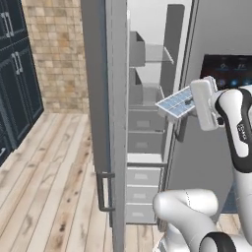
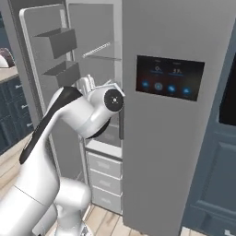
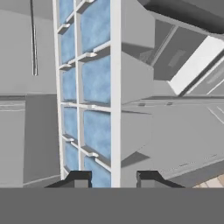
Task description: The ice cube tray has been filled with water. Take the tray and place it in the freezer to make ice. Close the freezer door after placing the tray.
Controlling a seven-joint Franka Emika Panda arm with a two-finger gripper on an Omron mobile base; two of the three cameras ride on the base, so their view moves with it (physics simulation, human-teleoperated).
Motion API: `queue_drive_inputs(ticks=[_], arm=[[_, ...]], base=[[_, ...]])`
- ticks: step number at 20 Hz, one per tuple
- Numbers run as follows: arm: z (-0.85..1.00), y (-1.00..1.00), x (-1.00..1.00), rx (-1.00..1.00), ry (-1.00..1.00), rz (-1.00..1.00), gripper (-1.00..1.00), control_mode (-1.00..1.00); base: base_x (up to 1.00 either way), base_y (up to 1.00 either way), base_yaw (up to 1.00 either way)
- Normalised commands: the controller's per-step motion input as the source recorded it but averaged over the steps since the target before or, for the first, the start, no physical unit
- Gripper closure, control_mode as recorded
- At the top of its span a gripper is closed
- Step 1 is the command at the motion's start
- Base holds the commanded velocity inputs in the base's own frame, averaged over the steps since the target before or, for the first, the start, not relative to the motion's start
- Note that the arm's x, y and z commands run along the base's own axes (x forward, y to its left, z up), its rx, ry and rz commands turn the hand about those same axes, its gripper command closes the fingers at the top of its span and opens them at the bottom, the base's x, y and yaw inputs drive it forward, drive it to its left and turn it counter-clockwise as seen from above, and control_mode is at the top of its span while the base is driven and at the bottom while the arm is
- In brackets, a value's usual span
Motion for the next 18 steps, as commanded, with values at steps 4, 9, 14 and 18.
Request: queue_drive_inputs(ticks=[4,9,14,18], arm=[[0.00,0.00,0.00,0.00,0.00,0.00,1.00,1.00],[0.00,0.00,0.00,0.00,0.00,0.00,1.00,1.00],[0.00,0.00,0.00,0.00,0.00,0.00,1.00,1.00],[0.00,0.00,0.00,0.00,0.00,0.00,1.00,1.00]], base=[[0.58,0.00,0.27],[0.09,0.00,0.21],[0.00,0.00,0.16],[-0.01,0.00,0.08]])
